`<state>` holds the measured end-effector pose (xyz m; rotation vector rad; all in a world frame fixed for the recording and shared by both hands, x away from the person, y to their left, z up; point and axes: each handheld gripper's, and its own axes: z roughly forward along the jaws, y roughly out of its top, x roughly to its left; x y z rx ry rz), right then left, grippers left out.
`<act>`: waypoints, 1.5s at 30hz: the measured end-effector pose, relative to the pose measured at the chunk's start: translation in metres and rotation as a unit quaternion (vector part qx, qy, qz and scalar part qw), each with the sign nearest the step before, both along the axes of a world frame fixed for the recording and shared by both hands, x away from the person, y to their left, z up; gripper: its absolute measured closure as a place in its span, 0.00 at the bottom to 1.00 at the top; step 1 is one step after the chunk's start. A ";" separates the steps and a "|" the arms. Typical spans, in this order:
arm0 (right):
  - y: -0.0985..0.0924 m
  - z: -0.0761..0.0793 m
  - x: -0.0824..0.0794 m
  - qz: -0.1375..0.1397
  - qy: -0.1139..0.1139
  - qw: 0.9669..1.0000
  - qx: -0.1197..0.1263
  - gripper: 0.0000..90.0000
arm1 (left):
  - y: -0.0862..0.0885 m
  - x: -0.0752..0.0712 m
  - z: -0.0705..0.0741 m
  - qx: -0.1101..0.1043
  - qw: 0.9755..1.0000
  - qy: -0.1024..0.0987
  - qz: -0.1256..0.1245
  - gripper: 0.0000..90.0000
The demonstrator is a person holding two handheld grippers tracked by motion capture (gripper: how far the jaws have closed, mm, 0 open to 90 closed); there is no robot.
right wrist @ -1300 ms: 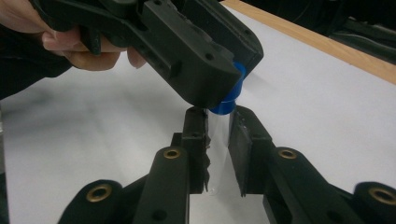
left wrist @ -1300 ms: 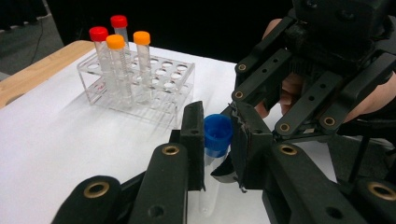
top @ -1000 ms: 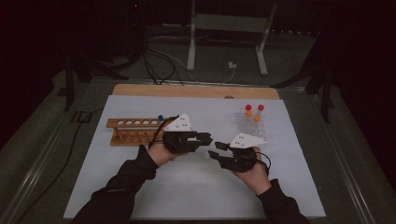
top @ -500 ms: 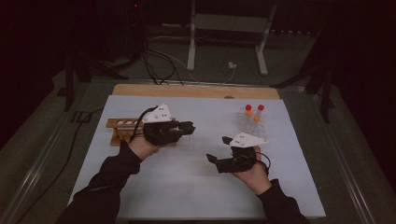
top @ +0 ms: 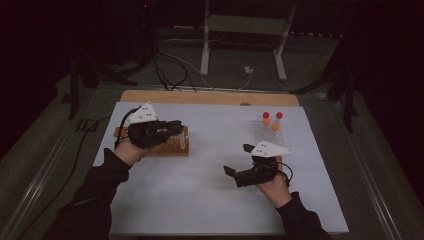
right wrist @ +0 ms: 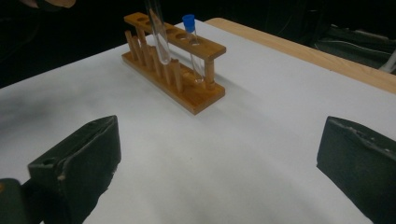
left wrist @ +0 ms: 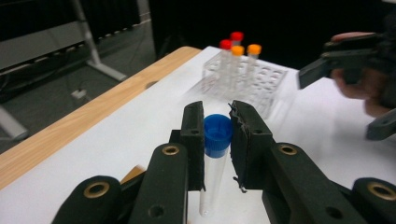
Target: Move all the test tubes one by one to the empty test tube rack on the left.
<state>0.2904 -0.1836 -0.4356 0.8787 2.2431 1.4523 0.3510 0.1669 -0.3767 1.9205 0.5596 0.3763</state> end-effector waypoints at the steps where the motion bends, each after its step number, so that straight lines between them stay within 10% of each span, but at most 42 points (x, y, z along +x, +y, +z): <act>1: 0.000 0.000 0.000 0.002 0.000 1.000 0.002 0.00 | 0.004 0.001 0.000 0.001 1.000 0.001 0.006 0.86; 26: -0.003 -0.001 0.001 0.002 0.001 1.000 0.006 0.00 | 0.047 0.039 -0.003 -0.008 0.995 -0.020 0.097 0.86; 45: -0.006 0.000 0.001 0.001 0.002 1.000 0.003 0.00 | 0.038 0.051 -0.056 0.009 0.993 0.021 0.112 0.86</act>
